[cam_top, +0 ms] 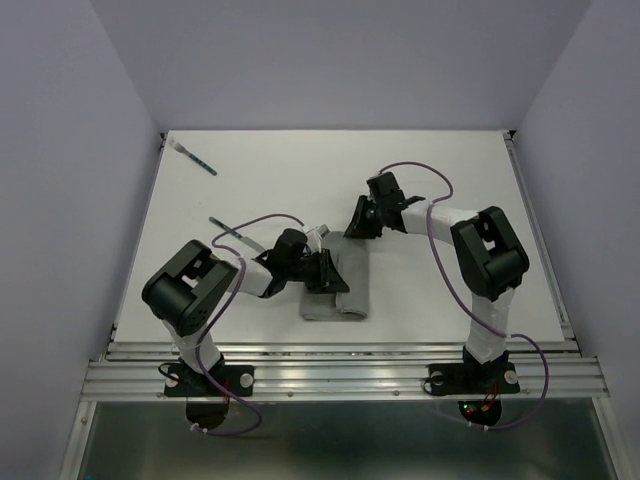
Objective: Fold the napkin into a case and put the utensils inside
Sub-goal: Smooth out the 2/3-rectangle-folded napkin at the center of the board.
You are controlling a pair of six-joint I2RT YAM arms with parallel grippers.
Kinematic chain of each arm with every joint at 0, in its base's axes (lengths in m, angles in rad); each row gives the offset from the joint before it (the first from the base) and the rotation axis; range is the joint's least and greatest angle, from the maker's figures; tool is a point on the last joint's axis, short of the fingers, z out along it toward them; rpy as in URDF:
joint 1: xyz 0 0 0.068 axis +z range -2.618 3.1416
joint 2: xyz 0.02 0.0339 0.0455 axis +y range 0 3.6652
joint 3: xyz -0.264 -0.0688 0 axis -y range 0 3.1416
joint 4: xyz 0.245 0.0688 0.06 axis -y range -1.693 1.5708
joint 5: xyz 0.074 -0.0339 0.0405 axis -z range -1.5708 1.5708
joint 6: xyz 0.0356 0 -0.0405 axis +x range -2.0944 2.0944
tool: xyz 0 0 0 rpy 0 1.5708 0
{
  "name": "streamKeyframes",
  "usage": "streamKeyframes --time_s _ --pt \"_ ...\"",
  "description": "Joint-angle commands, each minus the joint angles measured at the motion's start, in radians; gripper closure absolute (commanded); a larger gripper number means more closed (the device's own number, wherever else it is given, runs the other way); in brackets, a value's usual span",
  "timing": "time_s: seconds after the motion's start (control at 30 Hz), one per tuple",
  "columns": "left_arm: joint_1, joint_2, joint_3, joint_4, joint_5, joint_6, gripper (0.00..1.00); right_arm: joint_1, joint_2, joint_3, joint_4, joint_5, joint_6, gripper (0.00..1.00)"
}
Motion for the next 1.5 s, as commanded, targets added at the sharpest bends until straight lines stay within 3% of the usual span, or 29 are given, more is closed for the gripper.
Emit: streamKeyframes --time_s 0.0,0.23,0.4,0.53,0.67,0.87,1.17,1.47 --pt "0.002 -0.135 -0.009 -0.125 -0.05 0.058 0.72 0.01 0.067 -0.006 -0.02 0.069 -0.008 0.69" --pt "-0.001 -0.265 0.009 -0.264 -0.091 0.098 0.57 0.01 0.076 -0.006 -0.02 0.073 -0.008 0.7" --pt "0.001 -0.27 0.089 -0.269 -0.125 0.082 0.58 0.01 0.075 0.006 -0.026 0.077 -0.007 0.7" --pt "-0.001 -0.206 0.156 -0.234 -0.154 0.063 0.63 0.01 0.078 0.009 -0.027 0.074 0.0 0.7" --pt "0.005 -0.069 0.247 -0.228 -0.185 0.066 0.83 0.01 0.073 0.009 -0.029 0.073 0.003 0.7" --pt "0.013 0.067 0.327 -0.215 -0.22 0.074 1.0 0.01 0.068 0.014 -0.036 0.073 0.003 0.7" --pt "0.022 0.152 0.345 -0.215 -0.229 0.106 1.0 0.01 -0.02 0.008 -0.061 0.057 -0.003 0.68" --pt "0.039 0.155 0.31 -0.215 -0.214 0.121 1.0 0.01 -0.246 -0.093 -0.061 0.043 -0.002 0.56"
